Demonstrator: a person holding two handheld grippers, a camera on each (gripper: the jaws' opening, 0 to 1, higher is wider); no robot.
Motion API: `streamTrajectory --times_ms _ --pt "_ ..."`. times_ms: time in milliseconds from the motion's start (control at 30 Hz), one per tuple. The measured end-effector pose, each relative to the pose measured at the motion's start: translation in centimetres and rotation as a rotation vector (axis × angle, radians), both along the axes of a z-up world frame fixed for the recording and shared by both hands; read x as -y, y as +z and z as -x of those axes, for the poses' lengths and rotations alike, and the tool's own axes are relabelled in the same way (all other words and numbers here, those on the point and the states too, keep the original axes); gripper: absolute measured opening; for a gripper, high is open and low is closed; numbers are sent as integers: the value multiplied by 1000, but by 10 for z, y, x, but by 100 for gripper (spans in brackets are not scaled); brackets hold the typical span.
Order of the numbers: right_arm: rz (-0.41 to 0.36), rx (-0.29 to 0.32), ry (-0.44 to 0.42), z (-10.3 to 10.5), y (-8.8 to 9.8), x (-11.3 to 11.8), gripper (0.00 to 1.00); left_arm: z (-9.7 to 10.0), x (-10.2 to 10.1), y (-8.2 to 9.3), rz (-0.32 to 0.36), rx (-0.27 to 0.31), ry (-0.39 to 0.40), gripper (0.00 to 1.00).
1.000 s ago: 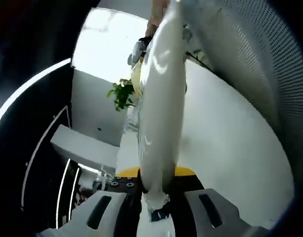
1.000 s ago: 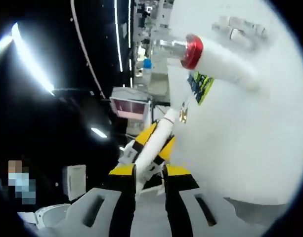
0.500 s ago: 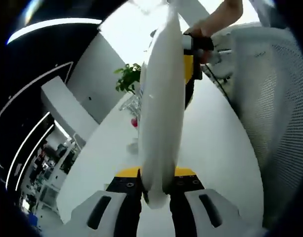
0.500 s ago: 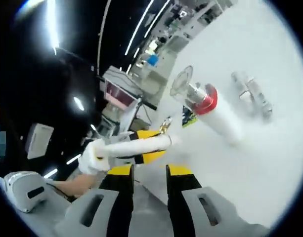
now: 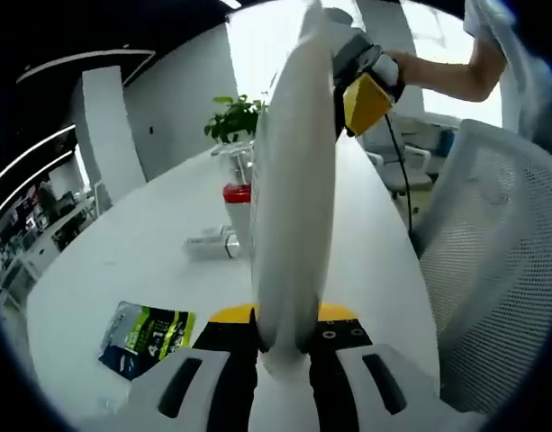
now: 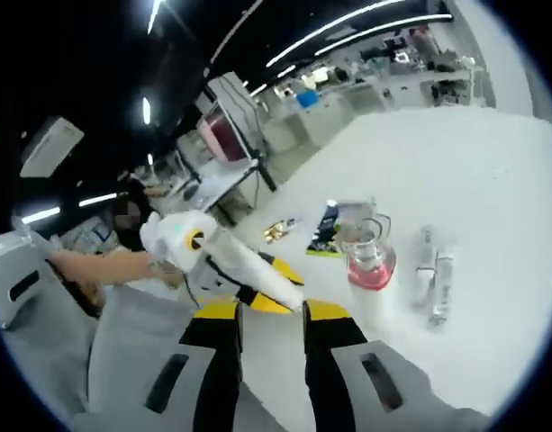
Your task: Arrange the skincare products in the storage area until every visible bottle or jar stands upright without overlapping.
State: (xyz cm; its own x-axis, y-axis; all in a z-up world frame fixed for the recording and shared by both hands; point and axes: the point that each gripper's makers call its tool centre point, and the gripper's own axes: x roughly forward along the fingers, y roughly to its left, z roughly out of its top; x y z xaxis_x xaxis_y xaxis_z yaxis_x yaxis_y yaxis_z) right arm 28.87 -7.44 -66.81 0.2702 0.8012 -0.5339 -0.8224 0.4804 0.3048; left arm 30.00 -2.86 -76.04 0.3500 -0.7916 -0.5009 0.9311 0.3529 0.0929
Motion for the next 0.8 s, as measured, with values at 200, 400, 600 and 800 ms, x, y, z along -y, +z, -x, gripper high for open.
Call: streamTrajectory --times_ms 200,400,600,800 --pt "90 66 187 -1 11 -25 27 7 11 -8 31 -81 -20 18" --pt "217 98 338 4 0 -44 28 19 18 -7 32 -87 -77 18" --pt "361 121 515 13 -11 -59 27 31 18 -7 22 -71 -138 18" --pt "542 141 723 28 -21 -68 23 31 18 -6 20 -76 -142 18"
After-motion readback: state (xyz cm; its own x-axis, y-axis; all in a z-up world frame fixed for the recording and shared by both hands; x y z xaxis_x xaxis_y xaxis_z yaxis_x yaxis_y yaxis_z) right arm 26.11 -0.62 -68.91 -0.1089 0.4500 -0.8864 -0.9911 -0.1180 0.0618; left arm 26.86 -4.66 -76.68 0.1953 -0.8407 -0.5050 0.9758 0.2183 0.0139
